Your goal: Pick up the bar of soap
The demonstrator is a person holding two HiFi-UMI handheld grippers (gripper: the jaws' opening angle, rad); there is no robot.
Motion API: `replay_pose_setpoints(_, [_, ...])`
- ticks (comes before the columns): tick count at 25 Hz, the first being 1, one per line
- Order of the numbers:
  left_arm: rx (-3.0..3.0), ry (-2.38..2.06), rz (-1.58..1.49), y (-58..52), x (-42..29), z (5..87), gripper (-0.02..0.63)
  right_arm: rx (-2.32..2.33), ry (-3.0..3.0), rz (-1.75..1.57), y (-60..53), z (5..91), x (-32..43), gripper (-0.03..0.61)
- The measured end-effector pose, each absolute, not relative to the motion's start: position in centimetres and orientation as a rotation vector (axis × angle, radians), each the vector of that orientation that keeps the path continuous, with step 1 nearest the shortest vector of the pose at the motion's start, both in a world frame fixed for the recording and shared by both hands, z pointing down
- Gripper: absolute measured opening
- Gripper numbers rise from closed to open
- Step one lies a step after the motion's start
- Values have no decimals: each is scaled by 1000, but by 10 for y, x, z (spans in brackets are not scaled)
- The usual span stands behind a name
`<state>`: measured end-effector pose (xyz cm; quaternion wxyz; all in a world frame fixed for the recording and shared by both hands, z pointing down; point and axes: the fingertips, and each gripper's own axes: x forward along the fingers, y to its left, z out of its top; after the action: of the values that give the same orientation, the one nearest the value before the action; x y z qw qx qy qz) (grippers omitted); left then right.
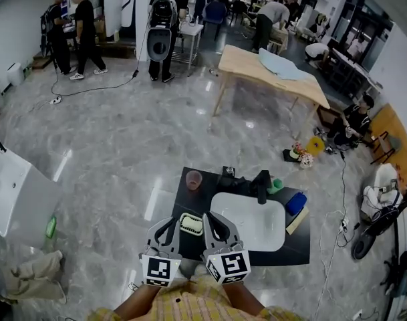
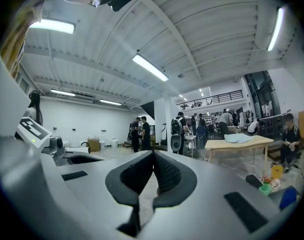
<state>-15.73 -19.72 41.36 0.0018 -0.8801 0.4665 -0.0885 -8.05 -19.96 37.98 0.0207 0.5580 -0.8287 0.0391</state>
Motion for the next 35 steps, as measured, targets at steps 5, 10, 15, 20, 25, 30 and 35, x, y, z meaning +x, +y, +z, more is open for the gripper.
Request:
replay_pose_setpoints(5, [-2749,1382,-354,-209,-142,417,11,1744,-2571,105,-214,379,-66,20])
replay_pose_setpoints(10, [-2756,1326,-467,-221,-128,442,11,1760,-2564,131,-222,385,-51,20])
replay_pose_setpoints(15, [-2795,1104,-677,-232,-103,478,12,1783,-2550,159,-227,396,-36,20])
replay_pose_setpoints(20, [-2812,764,-993,-228,-80,527,34,1810,-2529,181,-229,399,-22,20])
replay_pose_setpoints(25, [-2756,518,-1236,-219,-68,587,70,1814,-2499,250,-225,422,-11,20])
replay_pose_setpoints(30, [-2638,268,-1380,-221,-53,628,100,1820,-2490,254,-226,430,0,20])
replay_pose_setpoints(35, [-2372,-97,-1549,-220,-52,678,141,1854,-2475,268,-231,434,15,20])
